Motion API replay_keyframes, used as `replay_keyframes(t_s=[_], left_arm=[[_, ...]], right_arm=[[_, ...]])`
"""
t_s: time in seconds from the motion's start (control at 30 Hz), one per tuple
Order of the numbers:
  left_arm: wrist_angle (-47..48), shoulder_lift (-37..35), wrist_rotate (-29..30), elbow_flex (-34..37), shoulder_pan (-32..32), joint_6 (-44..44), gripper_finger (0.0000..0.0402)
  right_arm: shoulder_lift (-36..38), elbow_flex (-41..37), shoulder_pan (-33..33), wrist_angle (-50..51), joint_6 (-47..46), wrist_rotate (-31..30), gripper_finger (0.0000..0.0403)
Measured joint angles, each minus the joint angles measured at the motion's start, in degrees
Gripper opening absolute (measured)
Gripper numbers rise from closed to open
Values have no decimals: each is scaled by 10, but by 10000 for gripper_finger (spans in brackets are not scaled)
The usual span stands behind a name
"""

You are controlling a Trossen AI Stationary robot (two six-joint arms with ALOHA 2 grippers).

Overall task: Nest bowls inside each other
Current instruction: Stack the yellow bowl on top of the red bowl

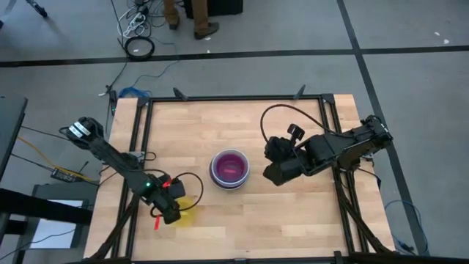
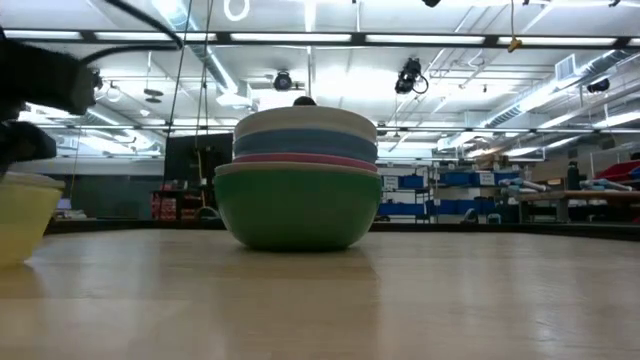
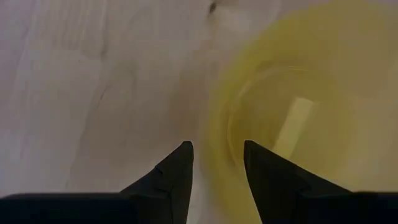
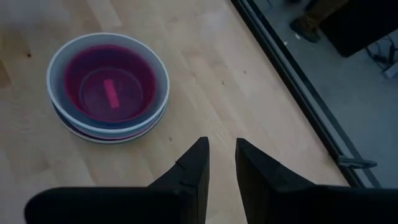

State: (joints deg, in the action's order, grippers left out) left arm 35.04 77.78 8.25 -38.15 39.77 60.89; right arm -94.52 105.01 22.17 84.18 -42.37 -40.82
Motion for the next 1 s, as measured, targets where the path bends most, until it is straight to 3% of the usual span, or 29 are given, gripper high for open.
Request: replay_keyframes(t_s=[0.17,0.27,0.4,0.53,0.63,0.8,0.93,1.0], left_arm=[[-15,0,0,10,0,9,143],[-15,0,-1,10,0,6,101],[-32,0,-15,10,0,-7,16],[-34,-3,1,-2,0,-25,7],[-12,-21,46,-39,-3,-56,5],[39,-71,172,-137,-33,-152,4],[72,-83,276,-214,-97,-267,3],[45,-79,286,-240,-145,-329,3]], right_arm=[[0,0,0,0,1,0,65],[0,0,0,0,5,0,65],[0,0,0,0,6,0,65],[0,0,0,0,10,0,65],[0,0,0,0,15,-1,65],[0,0,-2,3,20,-2,65],[0,0,-2,9,21,-2,65],[-1,0,-2,12,21,-2,65]])
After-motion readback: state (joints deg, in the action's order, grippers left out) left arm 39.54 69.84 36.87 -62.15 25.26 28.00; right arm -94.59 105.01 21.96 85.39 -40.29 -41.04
